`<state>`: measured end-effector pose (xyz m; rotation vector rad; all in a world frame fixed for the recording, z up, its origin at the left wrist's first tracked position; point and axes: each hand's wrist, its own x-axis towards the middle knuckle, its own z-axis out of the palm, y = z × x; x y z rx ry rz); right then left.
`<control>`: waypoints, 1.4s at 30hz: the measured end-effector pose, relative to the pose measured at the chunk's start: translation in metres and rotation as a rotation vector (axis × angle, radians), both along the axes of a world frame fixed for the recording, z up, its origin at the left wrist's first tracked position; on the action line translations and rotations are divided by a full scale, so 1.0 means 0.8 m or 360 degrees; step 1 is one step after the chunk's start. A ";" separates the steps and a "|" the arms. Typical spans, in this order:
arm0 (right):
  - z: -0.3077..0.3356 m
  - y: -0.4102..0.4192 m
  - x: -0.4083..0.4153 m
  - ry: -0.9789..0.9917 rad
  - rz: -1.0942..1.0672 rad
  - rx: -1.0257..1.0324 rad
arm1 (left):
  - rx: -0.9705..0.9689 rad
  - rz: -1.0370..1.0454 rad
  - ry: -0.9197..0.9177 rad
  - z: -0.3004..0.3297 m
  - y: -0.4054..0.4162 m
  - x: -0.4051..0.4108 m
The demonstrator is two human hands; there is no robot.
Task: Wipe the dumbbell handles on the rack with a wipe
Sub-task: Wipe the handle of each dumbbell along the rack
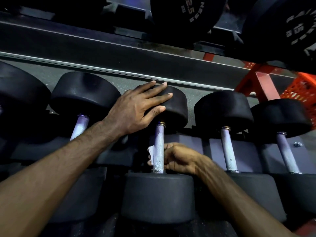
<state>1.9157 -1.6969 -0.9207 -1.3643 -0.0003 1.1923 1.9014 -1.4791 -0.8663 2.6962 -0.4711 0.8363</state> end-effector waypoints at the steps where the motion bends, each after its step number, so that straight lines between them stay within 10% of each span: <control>1: -0.001 0.004 0.007 0.0010 -0.0085 0.0054 | 0.0004 0.0003 -0.0004 -0.001 0.000 0.000; 23: 0.013 -0.002 0.016 -0.0272 -0.0700 0.0102 | 0.0009 0.0003 0.0028 0.004 0.000 -0.002; 42: 0.011 -0.033 0.011 -0.0163 -0.0131 -0.0118 | 0.0031 0.0011 0.0039 0.003 0.003 0.000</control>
